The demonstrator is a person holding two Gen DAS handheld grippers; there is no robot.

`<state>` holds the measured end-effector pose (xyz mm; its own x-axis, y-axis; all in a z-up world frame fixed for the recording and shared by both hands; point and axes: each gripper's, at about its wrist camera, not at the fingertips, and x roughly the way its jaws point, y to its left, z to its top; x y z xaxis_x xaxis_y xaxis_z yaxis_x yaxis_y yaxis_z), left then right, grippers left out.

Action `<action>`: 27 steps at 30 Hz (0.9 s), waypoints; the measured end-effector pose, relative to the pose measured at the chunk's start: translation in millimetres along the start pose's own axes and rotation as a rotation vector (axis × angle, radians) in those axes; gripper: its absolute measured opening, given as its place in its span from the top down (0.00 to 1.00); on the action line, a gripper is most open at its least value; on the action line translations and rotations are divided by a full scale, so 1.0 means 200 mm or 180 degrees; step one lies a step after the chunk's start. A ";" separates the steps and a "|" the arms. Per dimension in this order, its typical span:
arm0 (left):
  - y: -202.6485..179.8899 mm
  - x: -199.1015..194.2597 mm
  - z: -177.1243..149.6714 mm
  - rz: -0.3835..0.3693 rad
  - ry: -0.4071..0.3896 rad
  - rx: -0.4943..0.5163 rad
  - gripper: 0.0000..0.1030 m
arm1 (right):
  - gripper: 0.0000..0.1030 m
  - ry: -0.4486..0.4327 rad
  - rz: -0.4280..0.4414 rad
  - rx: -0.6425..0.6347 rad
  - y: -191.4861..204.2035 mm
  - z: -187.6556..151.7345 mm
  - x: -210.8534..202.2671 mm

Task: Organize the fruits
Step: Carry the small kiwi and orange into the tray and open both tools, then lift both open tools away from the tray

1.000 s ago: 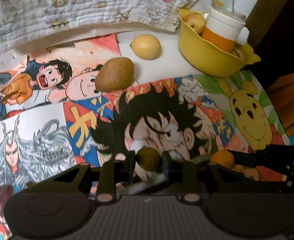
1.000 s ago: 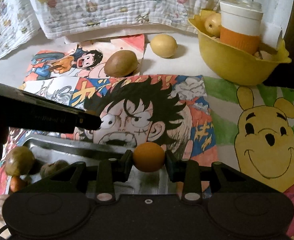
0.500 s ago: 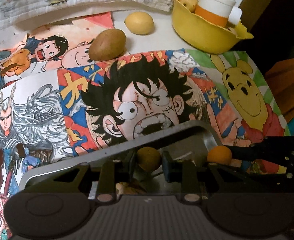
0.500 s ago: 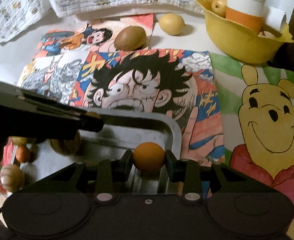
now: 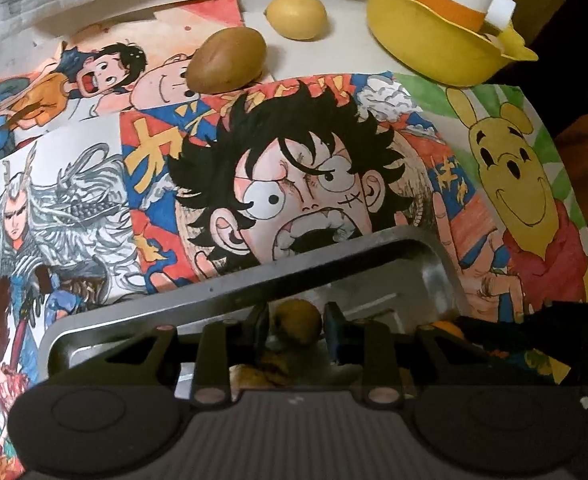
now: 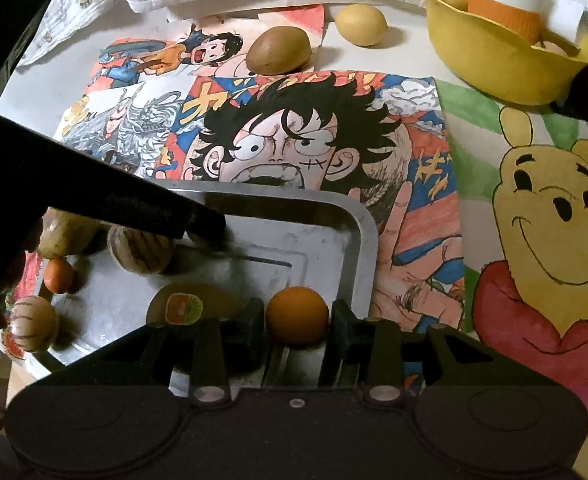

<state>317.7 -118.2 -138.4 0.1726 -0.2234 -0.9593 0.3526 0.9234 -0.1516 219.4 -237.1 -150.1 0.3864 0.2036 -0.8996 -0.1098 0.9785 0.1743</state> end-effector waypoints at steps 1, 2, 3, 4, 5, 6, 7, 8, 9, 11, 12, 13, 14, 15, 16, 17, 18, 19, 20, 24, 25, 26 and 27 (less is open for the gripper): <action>0.00 -0.01 0.00 -0.0004 -0.0005 -0.0030 0.62 | 0.60 0.0007 0.0017 0.0007 0.00 0.00 0.00; 0.01 -0.01 0.00 0.0000 -0.0011 -0.0058 0.59 | 0.59 0.0012 0.0029 0.0002 -0.01 0.00 -0.01; 0.01 -0.02 0.00 0.0009 -0.0019 -0.0081 0.55 | 0.57 0.0014 0.0045 -0.0007 -0.01 -0.01 -0.02; 0.01 -0.03 0.00 0.0028 -0.0030 -0.0096 0.52 | 0.55 0.0016 0.0061 -0.0012 -0.01 -0.01 -0.03; 0.00 -0.04 0.00 0.0045 -0.0046 -0.0103 0.51 | 0.49 0.0013 0.0067 -0.0014 -0.01 -0.01 -0.04; 0.00 -0.06 -0.01 0.0063 -0.0071 -0.0116 0.48 | 0.45 0.0005 0.0050 -0.0010 -0.02 -0.01 -0.05; 0.00 -0.07 -0.01 0.0082 -0.0093 -0.0136 0.43 | 0.41 -0.0010 0.0064 0.0006 -0.03 -0.01 -0.06; 0.00 -0.09 -0.02 0.0105 -0.0117 -0.0160 0.42 | 0.39 -0.0016 0.0098 0.0026 -0.04 -0.01 -0.07; 0.00 -0.11 -0.03 0.0132 -0.0147 -0.0196 0.39 | 0.37 -0.0023 0.0119 0.0031 -0.05 -0.02 -0.08; 0.01 -0.15 -0.05 0.0155 -0.0207 -0.0269 0.31 | 0.31 -0.0061 0.0148 -0.0004 -0.05 -0.02 -0.11; 0.01 -0.17 -0.06 0.0171 -0.0239 -0.0316 0.25 | 0.28 -0.0075 0.0175 -0.0023 -0.05 -0.03 -0.12; 0.02 -0.20 -0.07 0.0197 -0.0274 -0.0366 0.19 | 0.26 -0.0088 0.0207 -0.0049 -0.05 -0.03 -0.14; 0.02 -0.22 -0.08 0.0219 -0.0303 -0.0406 0.17 | 0.23 -0.0100 0.0231 -0.0083 -0.04 -0.03 -0.15; 0.03 -0.25 -0.10 0.0239 -0.0338 -0.0449 0.15 | 0.21 -0.0116 0.0255 -0.0129 -0.03 -0.03 -0.16; 0.03 -0.27 -0.12 0.0254 -0.0358 -0.0487 0.13 | 0.19 -0.0130 0.0283 -0.0181 -0.02 -0.03 -0.17; 0.04 -0.28 -0.13 0.0264 -0.0373 -0.0515 0.11 | 0.17 -0.0143 0.0303 -0.0226 -0.01 -0.04 -0.18; 0.04 -0.30 -0.16 0.0279 -0.0398 -0.0549 0.08 | 0.16 -0.0156 0.0324 -0.0274 0.00 -0.04 -0.19; 0.05 -0.32 -0.18 0.0300 -0.0417 -0.0573 0.07 | 0.15 -0.0166 0.0341 -0.0321 0.01 -0.05 -0.20; 0.05 -0.33 -0.20 0.0327 -0.0424 -0.0594 0.06 | 0.14 -0.0173 0.0356 -0.0367 0.03 -0.06 -0.21; 0.07 -0.38 -0.29 0.0435 -0.0441 -0.0658 0.03 | 0.10 -0.0220 0.0427 -0.0530 0.07 -0.09 -0.24; 0.08 -0.39 -0.31 0.0469 -0.0440 -0.0687 0.02 | 0.09 -0.0228 0.0459 -0.0561 0.08 -0.10 -0.25; 0.08 -0.40 -0.34 0.0495 -0.0436 -0.0717 0.02 | 0.08 -0.0230 0.0481 -0.0581 0.08 -0.11 -0.26; 0.09 -0.41 -0.37 0.0514 -0.0433 -0.0752 0.02 | 0.07 -0.0231 0.0509 -0.0602 0.09 -0.12 -0.26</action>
<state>242.3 -61.1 -79.8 0.3361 -0.0930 -0.9372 0.0900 0.9937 -0.0663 175.3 -230.7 -109.2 0.4144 0.3637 -0.8343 -0.3415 0.9119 0.2279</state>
